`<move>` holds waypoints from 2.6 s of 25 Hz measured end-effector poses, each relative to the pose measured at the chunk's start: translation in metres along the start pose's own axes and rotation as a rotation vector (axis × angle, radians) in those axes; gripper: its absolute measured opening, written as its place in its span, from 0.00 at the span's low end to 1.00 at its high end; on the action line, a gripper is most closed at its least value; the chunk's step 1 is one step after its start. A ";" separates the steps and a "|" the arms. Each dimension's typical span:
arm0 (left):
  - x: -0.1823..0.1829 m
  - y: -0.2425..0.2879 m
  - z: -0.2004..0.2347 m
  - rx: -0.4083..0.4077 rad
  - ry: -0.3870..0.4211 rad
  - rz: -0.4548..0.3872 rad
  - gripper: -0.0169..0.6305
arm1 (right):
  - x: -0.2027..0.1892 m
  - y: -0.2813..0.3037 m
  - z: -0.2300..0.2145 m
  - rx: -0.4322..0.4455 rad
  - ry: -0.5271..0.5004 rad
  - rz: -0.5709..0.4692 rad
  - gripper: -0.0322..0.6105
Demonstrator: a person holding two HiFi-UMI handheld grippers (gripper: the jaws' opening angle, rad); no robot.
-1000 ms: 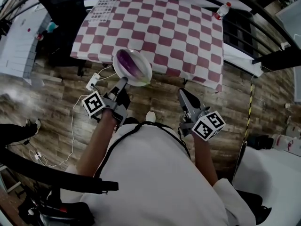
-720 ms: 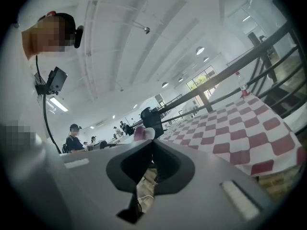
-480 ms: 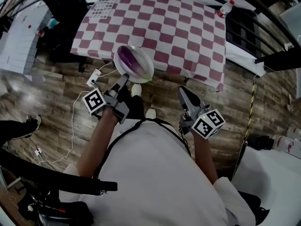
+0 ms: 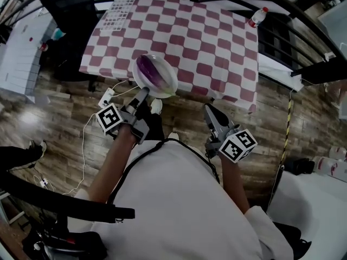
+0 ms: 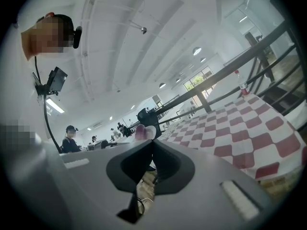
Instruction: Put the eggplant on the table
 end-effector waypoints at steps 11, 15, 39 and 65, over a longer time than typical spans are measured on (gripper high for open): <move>0.068 0.055 0.039 -0.017 -0.006 0.044 0.06 | 0.032 0.082 -0.014 -0.027 -0.004 0.009 0.06; 0.095 0.080 0.054 -0.044 -0.001 0.082 0.06 | 0.046 0.117 -0.023 -0.056 -0.004 0.002 0.06; 0.183 0.201 0.176 -0.153 -0.054 0.370 0.06 | 0.072 0.244 -0.055 -0.282 0.050 -0.087 0.06; 0.159 0.233 0.245 -0.053 -0.053 0.338 0.06 | 0.112 0.238 -0.091 -0.291 0.044 0.030 0.06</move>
Point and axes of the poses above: the fingertips, and each gripper's own axes: y forward along the fingers, z to its left, x out of its top, the point moved 9 cm from there along -y, backward along the fingers, and after that the axes turned 15 degrees about y, right-handed, at the moved point
